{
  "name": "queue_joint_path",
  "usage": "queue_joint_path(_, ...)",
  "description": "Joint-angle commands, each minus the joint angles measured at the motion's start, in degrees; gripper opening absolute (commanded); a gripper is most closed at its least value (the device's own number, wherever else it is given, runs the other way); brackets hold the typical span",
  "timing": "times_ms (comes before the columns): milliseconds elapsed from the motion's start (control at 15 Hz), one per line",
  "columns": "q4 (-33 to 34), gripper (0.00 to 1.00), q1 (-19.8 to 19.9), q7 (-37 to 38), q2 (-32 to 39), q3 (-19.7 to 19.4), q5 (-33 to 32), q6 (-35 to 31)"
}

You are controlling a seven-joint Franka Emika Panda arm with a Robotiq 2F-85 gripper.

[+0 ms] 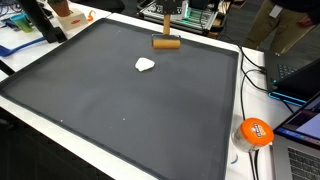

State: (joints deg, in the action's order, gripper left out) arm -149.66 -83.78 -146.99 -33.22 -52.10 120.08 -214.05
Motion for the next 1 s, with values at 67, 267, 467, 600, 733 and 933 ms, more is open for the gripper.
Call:
queue_joint_path(67, 6.30, 0.22, -1.06, -2.32, 6.51, 1.93, 7.21, -2.05)
queue_joint_path(267, 5.42, 0.47, 0.80, -3.70, 5.90, 2.79, 8.05, 0.18)
queue_joint_path(467, 6.90, 0.22, 0.60, -2.96, 9.41, 3.31, 8.55, 0.49)
queue_joint_path(600, 8.20, 0.22, -0.32, -3.73, 11.51, 3.34, 9.72, 0.17)
queue_joint_path(733, 9.49, 0.22, -1.38, -4.88, 12.83, 3.19, 11.79, -0.35)
queue_joint_path(933, 11.90, 0.22, -6.30, -6.45, 14.36, 0.63, 15.05, -2.86)
